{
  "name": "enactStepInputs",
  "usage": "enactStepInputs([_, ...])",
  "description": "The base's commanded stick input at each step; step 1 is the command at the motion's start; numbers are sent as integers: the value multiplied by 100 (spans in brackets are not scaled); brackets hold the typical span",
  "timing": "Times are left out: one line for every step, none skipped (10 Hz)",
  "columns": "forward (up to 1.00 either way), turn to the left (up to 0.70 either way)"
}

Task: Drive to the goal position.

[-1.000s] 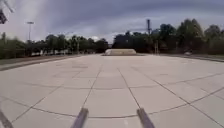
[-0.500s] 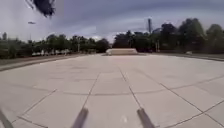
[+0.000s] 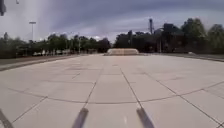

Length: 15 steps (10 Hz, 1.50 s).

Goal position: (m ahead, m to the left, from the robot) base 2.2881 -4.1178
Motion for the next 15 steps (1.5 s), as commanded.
enactStepInputs([50,0])
enactStepInputs([50,0])
enactStepInputs([50,0])
enactStepInputs([50,0])
enactStepInputs([50,0])
enactStepInputs([50,0])
enactStepInputs([50,0])
enactStepInputs([50,0])
enactStepInputs([50,0])
enactStepInputs([50,0])
enactStepInputs([50,0])
enactStepInputs([50,0])
enactStepInputs([50,0])
enactStepInputs([50,0])
enactStepInputs([50,0])
